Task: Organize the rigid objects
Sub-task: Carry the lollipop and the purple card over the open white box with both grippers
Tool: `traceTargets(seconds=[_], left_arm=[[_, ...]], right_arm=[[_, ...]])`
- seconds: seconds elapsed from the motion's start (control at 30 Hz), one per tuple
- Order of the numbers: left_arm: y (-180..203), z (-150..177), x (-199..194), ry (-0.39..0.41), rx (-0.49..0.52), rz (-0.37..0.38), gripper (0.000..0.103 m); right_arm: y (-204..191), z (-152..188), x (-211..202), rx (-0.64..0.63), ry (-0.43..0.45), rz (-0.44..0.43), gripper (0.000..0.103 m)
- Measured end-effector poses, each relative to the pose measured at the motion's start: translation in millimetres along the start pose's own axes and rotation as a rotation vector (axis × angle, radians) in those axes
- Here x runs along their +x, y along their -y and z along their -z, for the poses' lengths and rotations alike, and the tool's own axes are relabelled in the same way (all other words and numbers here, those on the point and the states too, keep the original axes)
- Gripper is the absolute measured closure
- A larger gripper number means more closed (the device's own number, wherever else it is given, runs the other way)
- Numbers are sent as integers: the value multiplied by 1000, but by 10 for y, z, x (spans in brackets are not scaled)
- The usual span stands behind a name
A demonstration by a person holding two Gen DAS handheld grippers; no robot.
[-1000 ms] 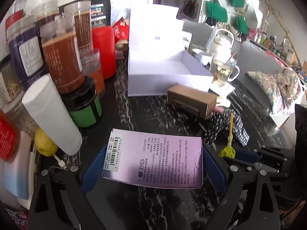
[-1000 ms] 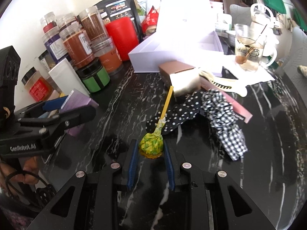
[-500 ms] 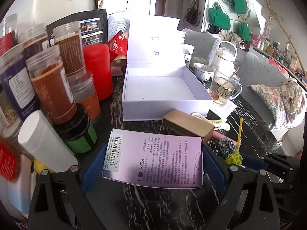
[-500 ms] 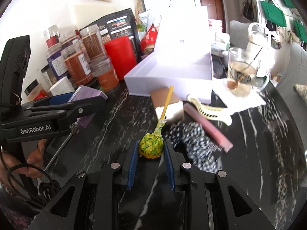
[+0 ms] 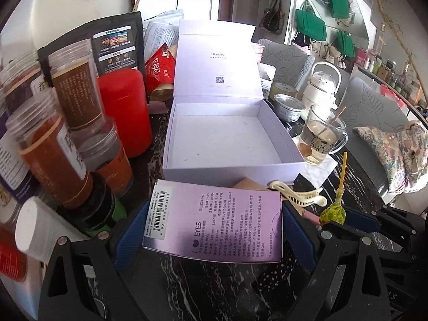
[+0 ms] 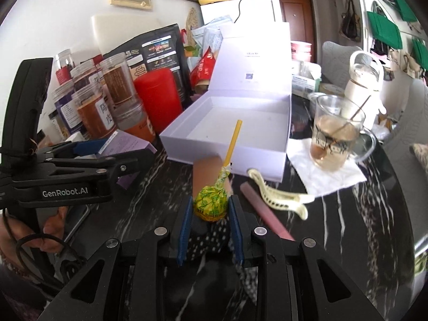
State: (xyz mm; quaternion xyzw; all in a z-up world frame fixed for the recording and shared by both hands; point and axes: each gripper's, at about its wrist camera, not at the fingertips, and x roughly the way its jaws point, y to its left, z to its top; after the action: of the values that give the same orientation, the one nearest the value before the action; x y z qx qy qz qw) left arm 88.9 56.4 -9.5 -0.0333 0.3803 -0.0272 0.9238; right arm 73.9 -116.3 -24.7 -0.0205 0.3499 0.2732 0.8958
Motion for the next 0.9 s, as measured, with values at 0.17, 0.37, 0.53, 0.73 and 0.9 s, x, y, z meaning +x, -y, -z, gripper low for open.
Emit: traceTargets(seconds=[0.17, 0.37, 0.53, 0.73, 0.9], left_arm=[[-10, -185, 75, 17, 0, -21, 8], [-19, -421, 220, 35, -9, -21, 8], [-30, -629, 348, 60, -8, -21, 8], [-62, -872, 486, 83, -21, -9, 8], [-93, -1080, 586, 109, -8, -41, 8]], right_arm=[[85, -166, 96, -12, 22, -9, 76], [185, -409, 221, -32, 39, 17, 76], [280, -634, 338, -39, 52, 36, 76], [378, -923, 499, -24, 65, 40, 76], [425, -1160, 632, -19, 73, 50, 76]])
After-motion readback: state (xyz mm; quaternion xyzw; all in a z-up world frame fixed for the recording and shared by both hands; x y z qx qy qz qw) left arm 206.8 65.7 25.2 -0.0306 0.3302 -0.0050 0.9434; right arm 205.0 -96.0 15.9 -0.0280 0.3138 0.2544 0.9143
